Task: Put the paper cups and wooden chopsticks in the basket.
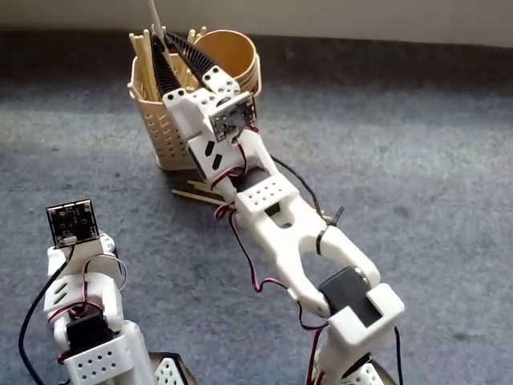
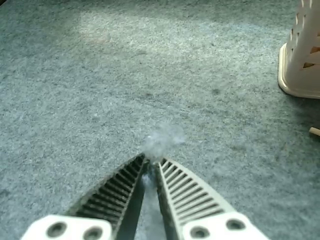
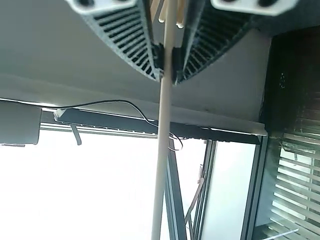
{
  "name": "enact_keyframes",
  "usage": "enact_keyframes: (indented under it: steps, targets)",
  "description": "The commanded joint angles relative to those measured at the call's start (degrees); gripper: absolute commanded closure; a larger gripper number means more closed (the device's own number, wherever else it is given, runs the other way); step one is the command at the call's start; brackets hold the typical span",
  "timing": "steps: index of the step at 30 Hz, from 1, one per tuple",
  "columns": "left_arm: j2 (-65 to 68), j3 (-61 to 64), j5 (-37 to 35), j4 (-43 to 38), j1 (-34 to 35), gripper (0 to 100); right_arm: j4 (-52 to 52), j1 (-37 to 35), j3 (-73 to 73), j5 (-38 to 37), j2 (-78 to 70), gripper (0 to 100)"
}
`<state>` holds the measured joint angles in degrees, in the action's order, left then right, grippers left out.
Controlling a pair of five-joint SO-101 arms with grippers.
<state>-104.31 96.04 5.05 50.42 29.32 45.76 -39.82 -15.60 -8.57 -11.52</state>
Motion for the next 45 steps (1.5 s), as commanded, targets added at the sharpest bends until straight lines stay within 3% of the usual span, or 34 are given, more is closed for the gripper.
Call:
enact_keyframes:
  steps: [1, 15, 27, 35, 45]
  targets:
    - [-0.8, 1.1, 0.5, -1.1, -1.0, 98, 0.3, 0.0, 2.4, 0.2, -3.5, 99.4]
    - [-0.8, 1.1, 0.5, -1.1, -0.9, 98, 0.3, -2.1, 2.0, 0.4, -2.8, 99.4]
    - [-0.8, 1.1, 0.5, -1.1, -0.9, 98, 0.0, -4.2, -6.3, 0.4, 12.4, 99.4]
    - [-0.8, 1.1, 0.5, -1.1, -0.9, 98, 0.0, -4.4, -6.3, 0.4, 11.7, 99.4]
    - [-0.8, 1.1, 0.5, -1.1, -0.9, 98, 0.3, -2.8, -0.4, 0.3, -0.8, 99.4]
